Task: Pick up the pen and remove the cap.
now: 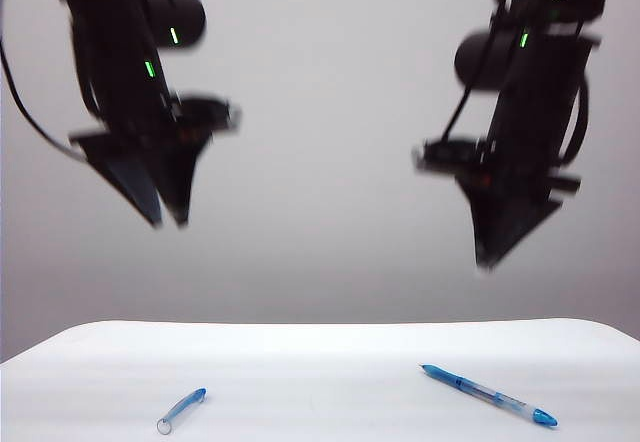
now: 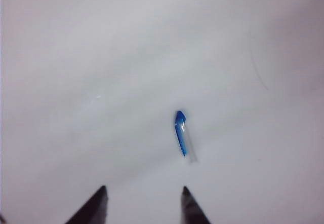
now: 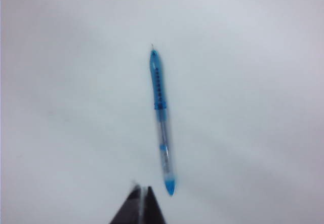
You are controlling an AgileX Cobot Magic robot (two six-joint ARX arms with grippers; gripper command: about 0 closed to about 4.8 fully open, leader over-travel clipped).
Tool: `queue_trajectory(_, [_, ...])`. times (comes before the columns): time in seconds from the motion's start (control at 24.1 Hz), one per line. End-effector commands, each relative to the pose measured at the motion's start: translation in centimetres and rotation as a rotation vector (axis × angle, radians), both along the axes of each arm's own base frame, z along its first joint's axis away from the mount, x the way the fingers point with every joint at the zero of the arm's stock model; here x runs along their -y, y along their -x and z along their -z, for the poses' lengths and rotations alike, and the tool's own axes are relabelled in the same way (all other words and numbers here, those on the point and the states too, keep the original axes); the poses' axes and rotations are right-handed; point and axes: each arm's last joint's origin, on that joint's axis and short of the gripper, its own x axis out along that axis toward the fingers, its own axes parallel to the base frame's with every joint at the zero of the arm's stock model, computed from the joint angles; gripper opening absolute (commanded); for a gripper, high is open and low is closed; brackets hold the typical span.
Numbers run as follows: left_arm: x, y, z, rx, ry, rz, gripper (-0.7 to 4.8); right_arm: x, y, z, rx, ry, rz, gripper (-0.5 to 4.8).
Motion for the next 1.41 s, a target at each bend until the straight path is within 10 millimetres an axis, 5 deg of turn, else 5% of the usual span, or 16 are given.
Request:
queue_trajectory(0.04, [-1.2,2.7,-3.9,0.107,0.029,0.007,1.76,0.5,1.6,-3.9,0.125,-0.054,0.004,-0.01])
queue_trajectory(0.29, [-4.6,9.0,-11.5,0.375,0.088,-0.047,1.76,3.5,5.0,-10.6,0.387,-0.217,0.134,-0.01])
queue_trajectory(0.41, [-7.3,13.3,-14.2,0.525,0.124,-0.102,1.76,5.8,8.9,-15.0,0.561,-0.287,0.177,-0.01])
queue_trajectory(0.54, [-9.8,16.4,-14.8,0.646,0.137,-0.193,1.77,7.4,13.0,-18.3,0.715,-0.339,0.207,-0.01])
queue_trajectory(0.75, [-12.8,19.6,-11.6,0.741,0.147,-0.34,1.77,9.4,18.8,-21.0,0.922,-0.379,0.243,-0.01])
queue_trajectory(1.0, [-13.5,20.7,-8.2,0.832,0.242,-0.428,1.77,10.1,22.0,-18.6,1.088,-0.44,0.288,-0.01])
queue_trajectory(1.41, [-13.5,20.2,0.2,1.001,0.504,-0.581,1.76,10.8,23.9,-8.7,1.173,-0.493,0.44,-0.01])
